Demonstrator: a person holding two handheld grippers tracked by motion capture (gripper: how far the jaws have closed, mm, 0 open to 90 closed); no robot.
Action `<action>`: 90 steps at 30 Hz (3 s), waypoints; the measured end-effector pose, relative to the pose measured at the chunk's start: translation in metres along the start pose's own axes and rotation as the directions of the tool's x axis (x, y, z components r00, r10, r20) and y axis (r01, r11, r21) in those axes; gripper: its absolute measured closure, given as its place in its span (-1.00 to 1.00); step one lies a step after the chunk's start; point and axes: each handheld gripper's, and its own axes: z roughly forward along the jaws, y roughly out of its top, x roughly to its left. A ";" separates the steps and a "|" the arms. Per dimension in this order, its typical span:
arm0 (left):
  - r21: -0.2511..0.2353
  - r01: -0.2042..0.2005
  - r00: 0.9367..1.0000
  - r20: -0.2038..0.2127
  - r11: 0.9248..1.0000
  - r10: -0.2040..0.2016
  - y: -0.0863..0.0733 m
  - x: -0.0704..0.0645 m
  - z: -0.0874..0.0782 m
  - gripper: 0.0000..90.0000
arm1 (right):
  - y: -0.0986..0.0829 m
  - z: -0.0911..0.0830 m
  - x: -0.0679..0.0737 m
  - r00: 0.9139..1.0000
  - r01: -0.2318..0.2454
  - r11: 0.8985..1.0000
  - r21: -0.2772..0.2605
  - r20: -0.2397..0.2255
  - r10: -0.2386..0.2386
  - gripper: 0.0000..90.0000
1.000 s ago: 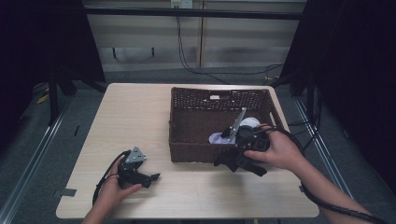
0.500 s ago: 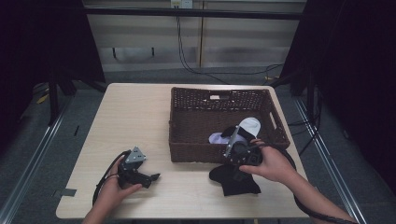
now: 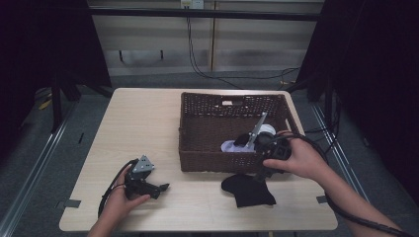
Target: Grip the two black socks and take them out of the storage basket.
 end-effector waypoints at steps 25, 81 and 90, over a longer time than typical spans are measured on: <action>0.005 0.001 1.000 0.003 1.000 -0.001 0.000 0.000 0.000 -0.86 | 0.004 -0.012 -0.099 0.964 -0.212 0.977 0.012 0.167 0.207 -0.45; 0.004 0.000 1.000 0.005 1.000 0.000 0.000 0.000 0.000 -0.87 | 0.020 -0.067 -0.102 0.946 -0.235 0.972 -0.017 0.225 0.232 0.98; 0.005 0.000 1.000 0.005 1.000 0.000 0.000 0.000 0.000 -0.87 | 0.026 -0.102 -0.089 0.945 -0.215 0.975 -0.059 0.240 0.223 0.98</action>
